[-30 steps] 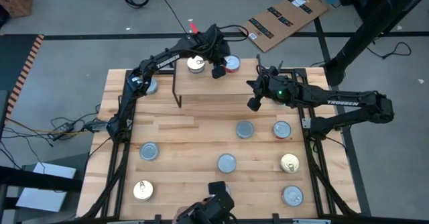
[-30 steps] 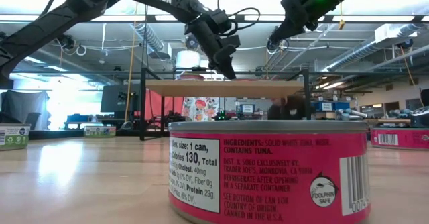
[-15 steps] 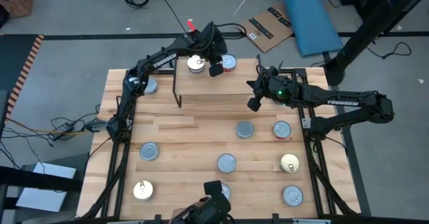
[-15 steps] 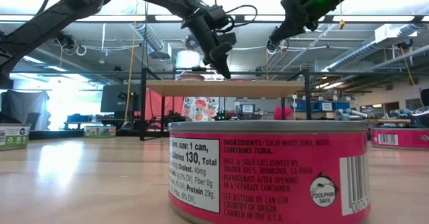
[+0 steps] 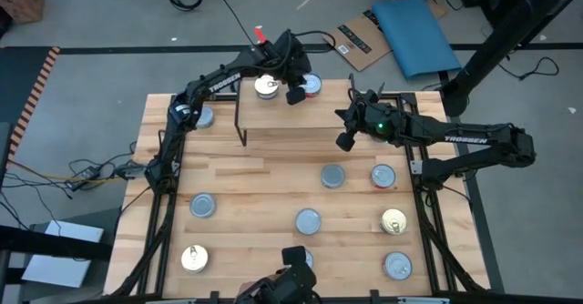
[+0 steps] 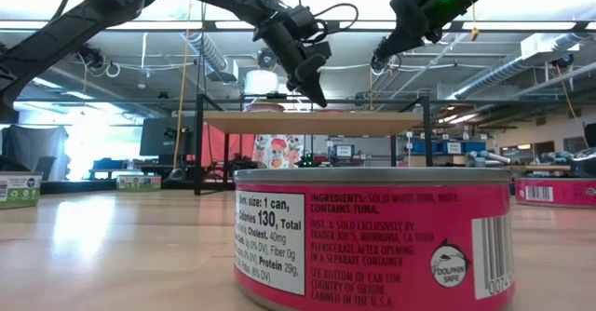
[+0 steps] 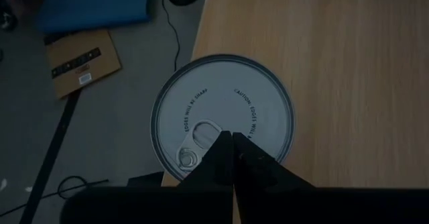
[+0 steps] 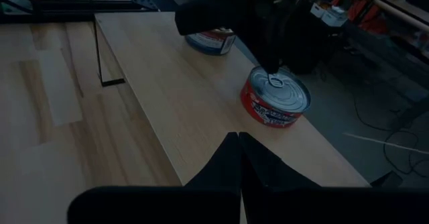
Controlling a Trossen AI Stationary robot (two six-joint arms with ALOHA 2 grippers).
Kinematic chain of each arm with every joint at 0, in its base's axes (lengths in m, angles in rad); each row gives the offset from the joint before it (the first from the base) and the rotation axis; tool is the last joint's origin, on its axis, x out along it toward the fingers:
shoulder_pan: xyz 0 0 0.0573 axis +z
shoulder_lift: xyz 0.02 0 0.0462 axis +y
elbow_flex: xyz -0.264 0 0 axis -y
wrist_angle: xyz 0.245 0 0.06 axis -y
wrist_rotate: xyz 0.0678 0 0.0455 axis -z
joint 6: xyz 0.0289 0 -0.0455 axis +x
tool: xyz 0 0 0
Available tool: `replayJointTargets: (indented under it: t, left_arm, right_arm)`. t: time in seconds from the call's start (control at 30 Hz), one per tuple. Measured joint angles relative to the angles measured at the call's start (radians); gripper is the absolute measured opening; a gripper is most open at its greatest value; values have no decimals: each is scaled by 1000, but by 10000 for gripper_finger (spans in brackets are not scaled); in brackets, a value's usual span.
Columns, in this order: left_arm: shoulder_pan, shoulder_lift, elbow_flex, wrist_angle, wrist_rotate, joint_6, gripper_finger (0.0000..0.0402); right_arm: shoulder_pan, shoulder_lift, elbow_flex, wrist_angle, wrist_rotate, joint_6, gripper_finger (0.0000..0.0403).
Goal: Stack canned seafood by type on shelf
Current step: Adjust the tuna cans on the shelf
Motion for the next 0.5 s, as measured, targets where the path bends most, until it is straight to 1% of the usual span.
replayJointTargets:
  t: [0.37,0.5]
  left_arm:
    - [0,14,0,9,0,4,0]
    - [0,29,0,51,0,-11,0]
  right_arm:
    - [0,0,0,0,0,0,3]
    - [0,0,0,0,0,0,3]
